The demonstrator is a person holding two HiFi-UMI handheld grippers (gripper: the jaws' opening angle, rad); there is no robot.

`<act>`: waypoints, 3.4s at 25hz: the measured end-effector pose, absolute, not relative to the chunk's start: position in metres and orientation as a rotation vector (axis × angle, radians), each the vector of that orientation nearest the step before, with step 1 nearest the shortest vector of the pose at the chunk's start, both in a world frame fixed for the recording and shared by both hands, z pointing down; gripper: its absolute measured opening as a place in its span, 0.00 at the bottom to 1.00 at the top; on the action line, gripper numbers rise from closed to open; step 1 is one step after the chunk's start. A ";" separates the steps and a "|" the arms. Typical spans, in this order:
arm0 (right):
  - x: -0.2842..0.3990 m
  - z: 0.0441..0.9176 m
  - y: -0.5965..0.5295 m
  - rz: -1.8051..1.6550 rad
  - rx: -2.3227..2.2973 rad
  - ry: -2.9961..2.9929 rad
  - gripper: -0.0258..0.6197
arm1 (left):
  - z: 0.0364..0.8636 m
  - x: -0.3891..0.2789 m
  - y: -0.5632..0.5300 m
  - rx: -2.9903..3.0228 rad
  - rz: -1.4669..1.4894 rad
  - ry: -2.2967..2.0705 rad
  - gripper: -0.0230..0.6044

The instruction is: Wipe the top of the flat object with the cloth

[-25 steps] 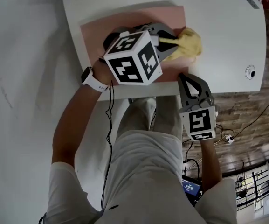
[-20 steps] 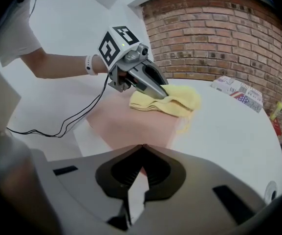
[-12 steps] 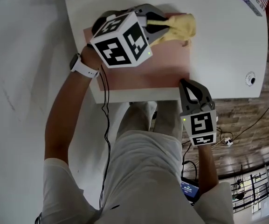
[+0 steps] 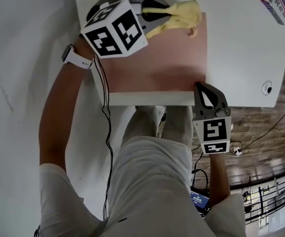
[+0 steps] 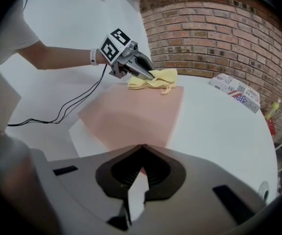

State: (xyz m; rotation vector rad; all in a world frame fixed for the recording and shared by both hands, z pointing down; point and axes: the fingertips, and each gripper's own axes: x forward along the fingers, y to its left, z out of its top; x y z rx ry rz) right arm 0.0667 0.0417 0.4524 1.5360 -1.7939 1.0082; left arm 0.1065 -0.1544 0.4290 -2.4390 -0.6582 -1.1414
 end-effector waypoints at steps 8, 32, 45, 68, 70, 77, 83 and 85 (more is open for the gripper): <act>0.067 0.453 0.041 1.025 1.511 -1.771 0.05 | 0.427 0.065 -0.172 -2.446 -1.170 -0.621 0.14; 0.066 0.453 0.040 0.938 1.458 -1.768 0.05 | 0.433 0.001 -0.066 -2.478 -1.177 -0.782 0.13; 0.067 0.453 0.040 0.887 1.429 -1.767 0.05 | 0.432 -0.037 -0.016 -2.522 -1.188 -0.751 0.13; 0.070 0.456 0.042 0.830 1.411 -1.728 0.05 | 0.436 -0.116 -0.054 -2.733 -1.306 -0.391 0.14; 0.070 0.455 0.042 0.825 1.398 -1.729 0.05 | 0.435 -0.121 -0.059 -2.728 -1.321 -0.377 0.14; 0.071 0.456 0.042 0.870 1.327 -1.792 0.05 | 0.436 -0.120 -0.067 -2.732 -1.335 -0.410 0.14; 0.063 0.447 0.031 0.743 1.263 -1.765 0.05 | 0.437 -0.118 -0.065 -2.658 -1.347 -0.483 0.14; 0.051 0.444 0.020 0.712 1.254 -1.793 0.05 | 0.438 -0.119 -0.064 -2.647 -1.351 -0.489 0.14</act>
